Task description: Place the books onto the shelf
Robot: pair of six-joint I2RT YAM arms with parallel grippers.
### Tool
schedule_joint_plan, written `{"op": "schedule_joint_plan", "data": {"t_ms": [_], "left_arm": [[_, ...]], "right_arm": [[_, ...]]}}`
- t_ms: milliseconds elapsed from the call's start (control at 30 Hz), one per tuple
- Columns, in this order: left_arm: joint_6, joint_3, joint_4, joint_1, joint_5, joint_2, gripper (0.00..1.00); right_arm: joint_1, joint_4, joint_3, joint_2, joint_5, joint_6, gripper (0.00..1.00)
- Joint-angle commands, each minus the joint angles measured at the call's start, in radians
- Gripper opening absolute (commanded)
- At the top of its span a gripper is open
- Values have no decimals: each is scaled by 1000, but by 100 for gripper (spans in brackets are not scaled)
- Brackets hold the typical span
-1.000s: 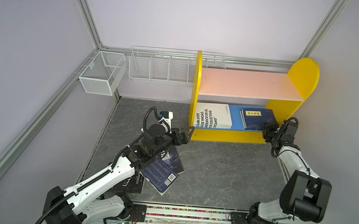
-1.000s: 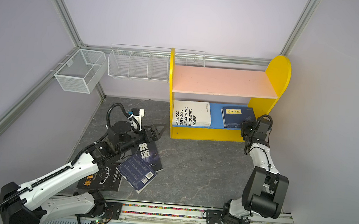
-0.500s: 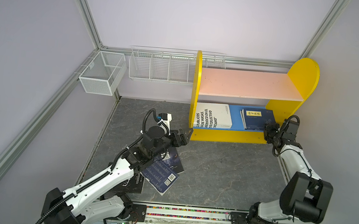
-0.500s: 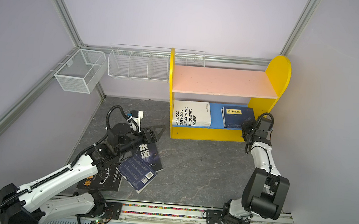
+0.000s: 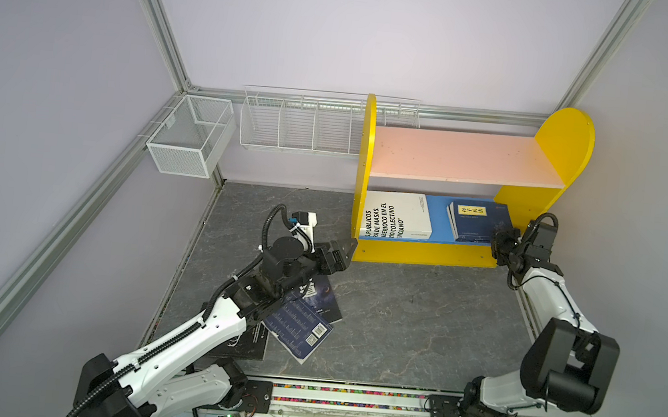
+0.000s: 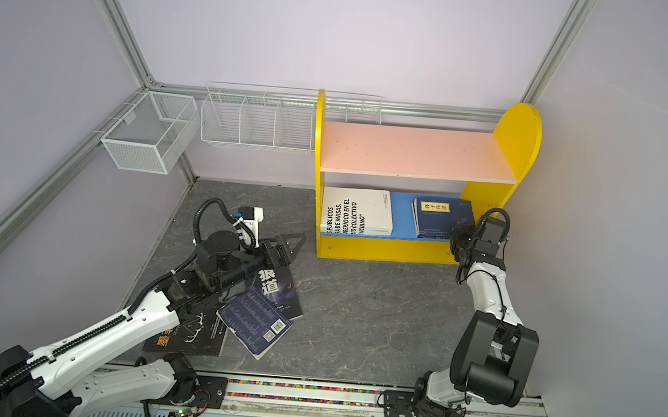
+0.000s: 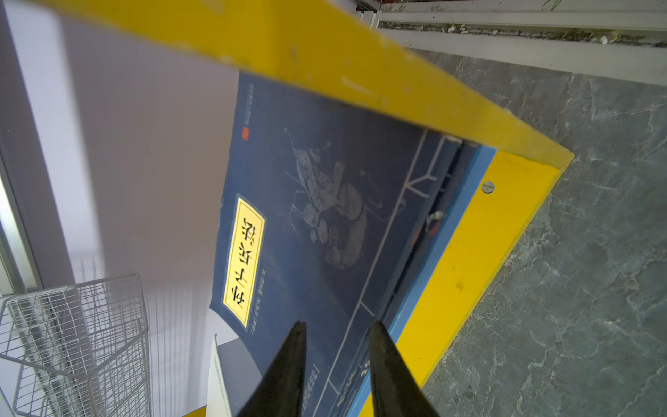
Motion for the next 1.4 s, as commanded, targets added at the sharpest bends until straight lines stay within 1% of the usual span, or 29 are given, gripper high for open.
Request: {"op": "schedule_joint_plan", "data": {"t_ms": [0, 200, 367, 500, 600, 700, 767, 800, 867, 933, 1000, 1100, 1167, 1233, 1300, 1367], "left_arm": [[-6, -12, 8, 5, -16, -8, 100], [-6, -14, 9, 6, -19, -2, 100], [-12, -15, 5, 6, -22, 3, 100], [-12, -16, -18, 5, -40, 1, 100], [-6, -17, -77, 6, -87, -12, 100], [-17, -18, -202, 21, -171, -35, 100], [-44, -33, -294, 57, -210, -51, 100], [-57, -47, -327, 76, -216, -56, 100], [-97, -93, -392, 128, -224, -74, 100], [-139, -144, -439, 161, -226, -92, 100], [-178, -191, -473, 179, -224, -110, 100], [-239, -253, -534, 180, -208, -150, 100], [-276, -288, -591, 180, -195, -189, 100], [-300, -308, -654, 180, -178, -240, 100], [-327, -332, -699, 179, -163, -295, 98], [-382, -361, -747, 178, -153, -357, 97]], "right_arm": [[-4, 27, 24, 29, -18, -4, 32], [-4, 33, 23, 34, -18, -8, 32], [-4, 14, 20, 6, 0, -25, 32], [-3, -19, 22, -34, 14, -56, 36], [-1, -69, 26, -78, 18, -95, 41], [15, -130, 10, -135, 26, -151, 44], [44, -184, -9, -180, 31, -202, 46], [59, -201, -24, -203, 35, -226, 50], [112, -234, -69, -266, 51, -285, 53], [173, -261, -112, -331, 73, -333, 55], [242, -274, -162, -402, 91, -373, 60], [383, -257, -251, -503, 101, -450, 74], [477, -262, -283, -545, 100, -480, 86], [588, -259, -299, -555, 98, -500, 92], [683, -243, -306, -541, 118, -515, 93], [781, -227, -292, -490, 135, -534, 93]]}}
